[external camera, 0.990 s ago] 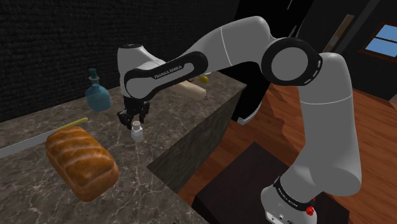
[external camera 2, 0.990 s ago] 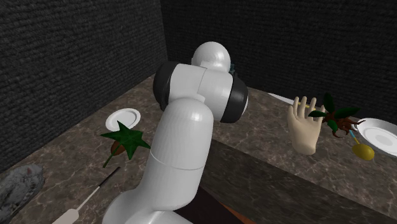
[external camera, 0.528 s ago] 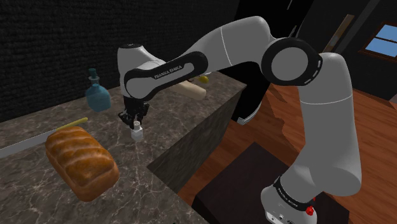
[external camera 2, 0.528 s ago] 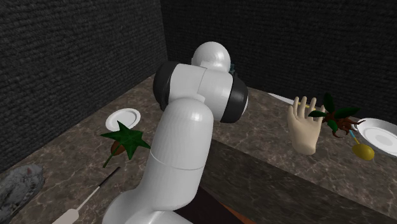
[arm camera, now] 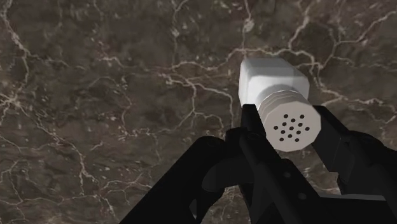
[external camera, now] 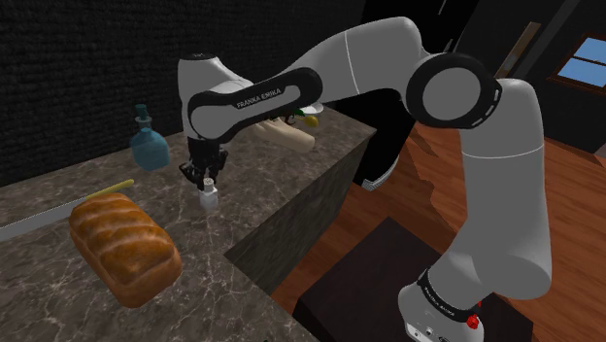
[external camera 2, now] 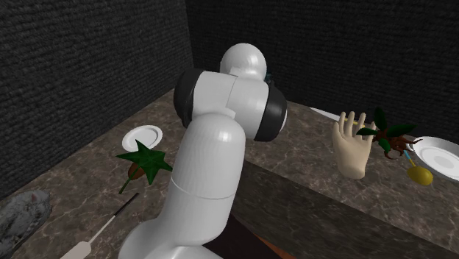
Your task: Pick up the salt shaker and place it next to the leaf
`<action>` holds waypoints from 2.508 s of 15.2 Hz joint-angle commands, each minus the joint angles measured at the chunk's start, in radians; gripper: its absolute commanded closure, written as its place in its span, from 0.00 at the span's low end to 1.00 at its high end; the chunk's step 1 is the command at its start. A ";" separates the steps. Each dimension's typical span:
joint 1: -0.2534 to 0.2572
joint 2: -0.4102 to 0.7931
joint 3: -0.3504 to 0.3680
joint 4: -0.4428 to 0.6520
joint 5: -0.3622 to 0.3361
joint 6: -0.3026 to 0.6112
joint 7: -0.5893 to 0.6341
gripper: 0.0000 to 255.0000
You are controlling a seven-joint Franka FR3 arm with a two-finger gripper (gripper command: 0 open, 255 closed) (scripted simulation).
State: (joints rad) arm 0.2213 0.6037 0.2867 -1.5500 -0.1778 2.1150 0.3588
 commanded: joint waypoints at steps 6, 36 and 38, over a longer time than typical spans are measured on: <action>-0.004 -0.041 0.008 0.032 0.013 -0.072 -0.008 1.00; 0.012 -0.102 0.025 0.345 0.039 -0.443 -0.029 1.00; 0.014 -0.100 0.025 0.363 0.039 -0.458 -0.029 1.00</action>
State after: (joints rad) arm 0.2343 0.5013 0.3120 -1.1981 -0.1388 1.6665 0.3297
